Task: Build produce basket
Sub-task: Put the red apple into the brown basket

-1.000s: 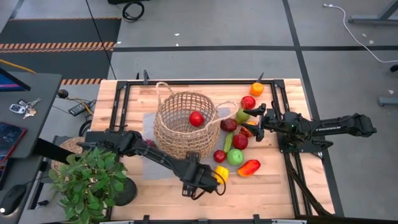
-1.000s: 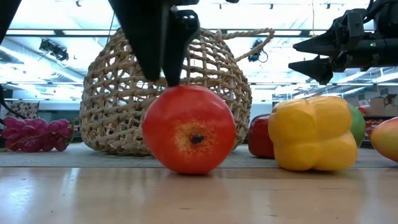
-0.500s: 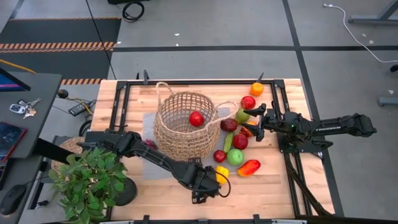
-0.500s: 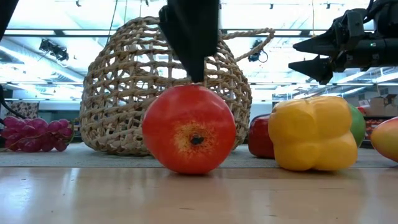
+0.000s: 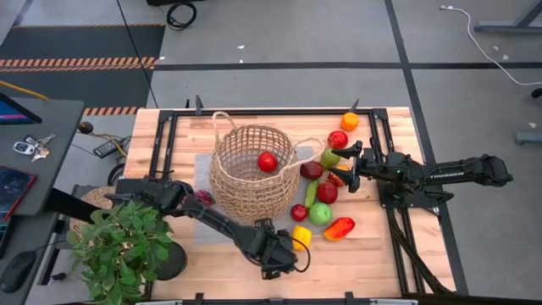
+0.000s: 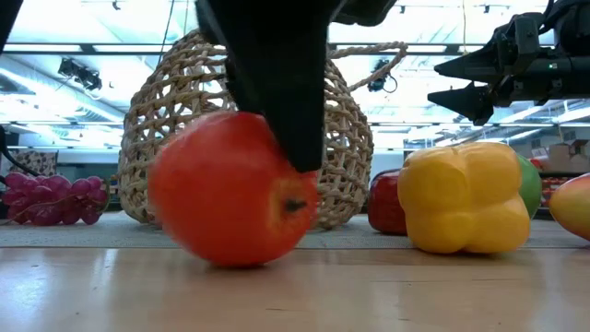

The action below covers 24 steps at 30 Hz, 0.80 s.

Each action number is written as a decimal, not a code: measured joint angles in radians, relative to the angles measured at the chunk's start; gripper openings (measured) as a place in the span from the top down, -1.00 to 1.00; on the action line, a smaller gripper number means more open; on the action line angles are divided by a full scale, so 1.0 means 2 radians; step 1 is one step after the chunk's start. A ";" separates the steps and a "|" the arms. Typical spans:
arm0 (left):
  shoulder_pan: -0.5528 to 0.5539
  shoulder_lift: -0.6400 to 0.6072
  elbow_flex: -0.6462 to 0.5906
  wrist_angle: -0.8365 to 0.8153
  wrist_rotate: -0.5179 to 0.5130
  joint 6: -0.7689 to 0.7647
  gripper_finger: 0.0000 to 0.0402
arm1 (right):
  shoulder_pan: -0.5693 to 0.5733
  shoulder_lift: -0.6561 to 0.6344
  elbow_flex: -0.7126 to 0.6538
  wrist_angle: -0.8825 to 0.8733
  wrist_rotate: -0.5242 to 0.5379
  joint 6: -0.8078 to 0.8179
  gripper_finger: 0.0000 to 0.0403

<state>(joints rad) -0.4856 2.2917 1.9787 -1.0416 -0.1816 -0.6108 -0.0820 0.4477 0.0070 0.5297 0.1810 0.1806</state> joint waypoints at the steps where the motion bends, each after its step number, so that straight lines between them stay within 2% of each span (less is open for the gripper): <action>1: -0.001 0.000 -0.002 -0.001 0.000 0.000 -0.77 | 0.000 0.000 0.000 0.000 0.000 0.000 -0.73; 8: 0.000 0.000 0.002 -0.001 0.000 -0.004 -0.77 | 0.000 0.000 0.000 0.000 0.000 0.000 -0.73; 15: -0.002 -0.004 0.046 -0.012 -0.010 0.002 -0.77 | 0.000 0.000 0.000 0.000 0.000 0.000 -0.73; 24: -0.005 -0.005 0.065 -0.093 -0.033 -0.121 -0.77 | 0.000 0.000 0.000 0.000 0.000 0.000 -0.73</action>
<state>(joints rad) -0.4962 2.2822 2.1086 -1.2279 -0.2467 -0.8529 -0.0818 0.4477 0.0070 0.5297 0.1810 0.1806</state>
